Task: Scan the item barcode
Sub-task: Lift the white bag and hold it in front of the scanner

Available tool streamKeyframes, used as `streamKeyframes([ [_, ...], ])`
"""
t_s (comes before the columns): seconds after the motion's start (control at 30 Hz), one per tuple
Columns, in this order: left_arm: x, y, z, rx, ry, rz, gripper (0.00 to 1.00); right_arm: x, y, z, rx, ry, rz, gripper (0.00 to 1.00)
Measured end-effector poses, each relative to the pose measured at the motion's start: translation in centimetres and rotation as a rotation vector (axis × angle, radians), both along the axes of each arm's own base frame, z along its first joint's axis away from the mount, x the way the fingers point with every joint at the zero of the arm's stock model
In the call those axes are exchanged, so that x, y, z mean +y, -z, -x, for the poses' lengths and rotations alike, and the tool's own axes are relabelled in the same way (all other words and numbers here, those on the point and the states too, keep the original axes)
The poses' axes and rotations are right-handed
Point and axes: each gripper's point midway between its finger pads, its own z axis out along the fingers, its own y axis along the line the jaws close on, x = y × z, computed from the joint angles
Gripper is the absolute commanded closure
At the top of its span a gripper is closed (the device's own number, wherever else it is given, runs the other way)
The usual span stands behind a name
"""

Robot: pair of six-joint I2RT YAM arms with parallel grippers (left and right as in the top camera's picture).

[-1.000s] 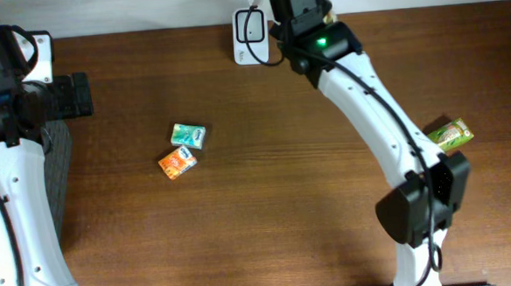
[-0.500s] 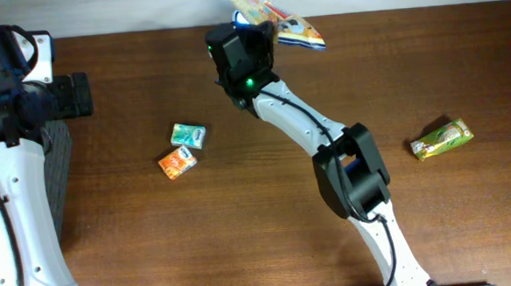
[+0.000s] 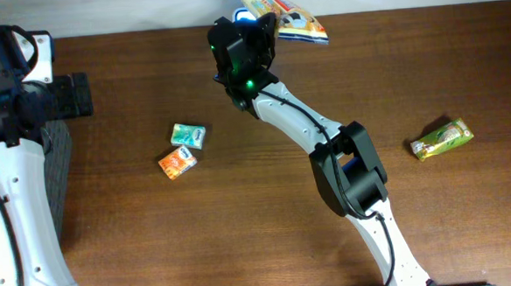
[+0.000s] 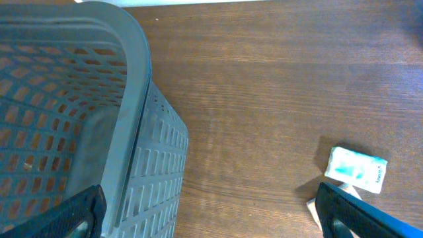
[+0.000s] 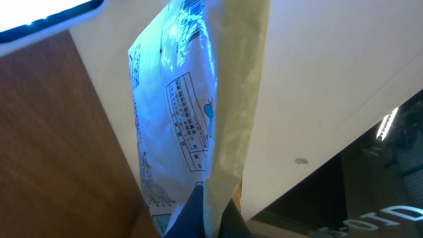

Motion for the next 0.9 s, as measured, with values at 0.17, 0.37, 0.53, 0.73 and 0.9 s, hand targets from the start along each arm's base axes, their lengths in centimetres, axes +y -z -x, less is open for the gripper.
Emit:
streamKeyframes([
  [0.17, 0.0, 0.0, 0.0, 0.000, 0.000, 0.000, 0.01, 0.1, 0.9, -0.3, 0.016, -0.013, 0.015, 0.96],
  [0.37, 0.0, 0.0, 0.0, 0.000, 0.000, 0.000, 0.01, -0.7, 4.2, -1.0, 0.059, 0.002, 0.046, 0.96],
  [0.53, 0.0, 0.0, 0.0, 0.000, 0.000, 0.000, 0.01, -1.2, 4.2, -1.2, 0.057, 0.010, 0.048, 0.96],
  [0.73, 0.0, 0.0, 0.0, 0.000, 0.000, 0.000, 0.01, -1.2, 4.1, -1.2, 0.052, 0.010, 0.046, 0.96],
  [0.9, 0.0, 0.0, 0.0, 0.000, 0.000, 0.000, 0.01, -1.1, 4.0, -1.1, 0.052, 0.013, 0.049, 0.96],
])
